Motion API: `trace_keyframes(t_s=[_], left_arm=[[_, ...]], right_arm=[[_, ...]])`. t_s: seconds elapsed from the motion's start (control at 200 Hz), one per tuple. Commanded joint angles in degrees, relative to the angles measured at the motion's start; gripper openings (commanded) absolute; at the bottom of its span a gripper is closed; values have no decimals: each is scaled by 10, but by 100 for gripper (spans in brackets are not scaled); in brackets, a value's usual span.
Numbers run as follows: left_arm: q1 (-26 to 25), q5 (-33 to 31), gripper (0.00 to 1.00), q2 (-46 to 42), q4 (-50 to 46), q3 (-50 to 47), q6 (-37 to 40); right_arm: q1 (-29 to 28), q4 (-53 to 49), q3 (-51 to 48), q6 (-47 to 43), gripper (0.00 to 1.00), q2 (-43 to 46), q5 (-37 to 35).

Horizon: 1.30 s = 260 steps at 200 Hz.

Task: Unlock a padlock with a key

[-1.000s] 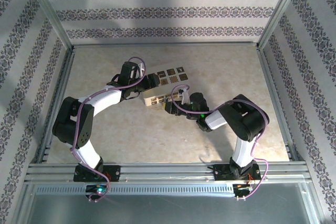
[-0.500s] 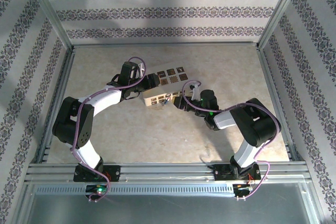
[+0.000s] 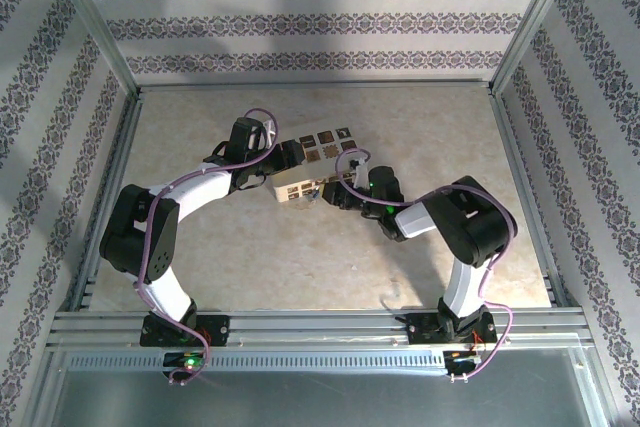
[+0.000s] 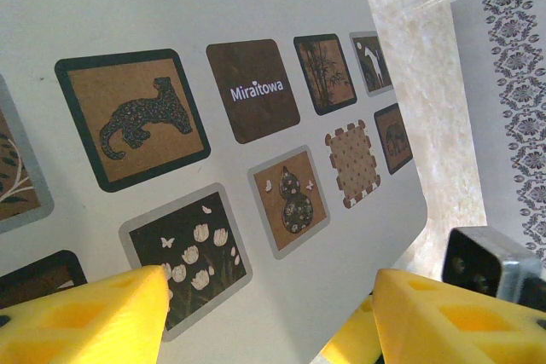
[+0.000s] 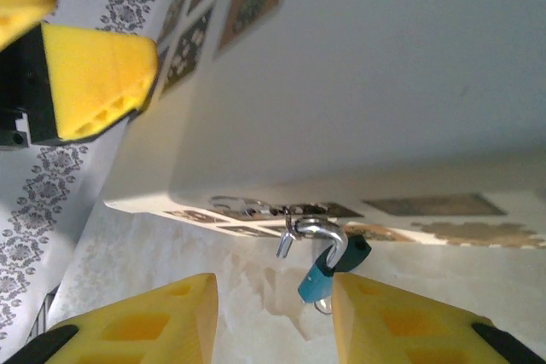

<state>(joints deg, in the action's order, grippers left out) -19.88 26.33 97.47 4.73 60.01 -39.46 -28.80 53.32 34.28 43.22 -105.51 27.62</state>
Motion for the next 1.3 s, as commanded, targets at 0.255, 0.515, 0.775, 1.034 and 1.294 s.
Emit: trace_keyframes(t_s=[0.255,0.515,0.775,1.034,1.294], left_arm=[[-2,2,65,5,-11,-10,4],[-2,2,65,4,-12,-9,4],[-2,4,65,5,-11,-8,3],[-2,4,65,7,-11,-8,4],[-2,4,65,8,-10,-8,4]], right_arm=[[-10,13,17,27,29,-33,-35],[-8,2,27,37,29,-44,-41],[-12,-23,39,41,29,-51,-57],[-13,-50,26,29,30,-32,-87],[-12,-49,13,28,37,-16,-83]])
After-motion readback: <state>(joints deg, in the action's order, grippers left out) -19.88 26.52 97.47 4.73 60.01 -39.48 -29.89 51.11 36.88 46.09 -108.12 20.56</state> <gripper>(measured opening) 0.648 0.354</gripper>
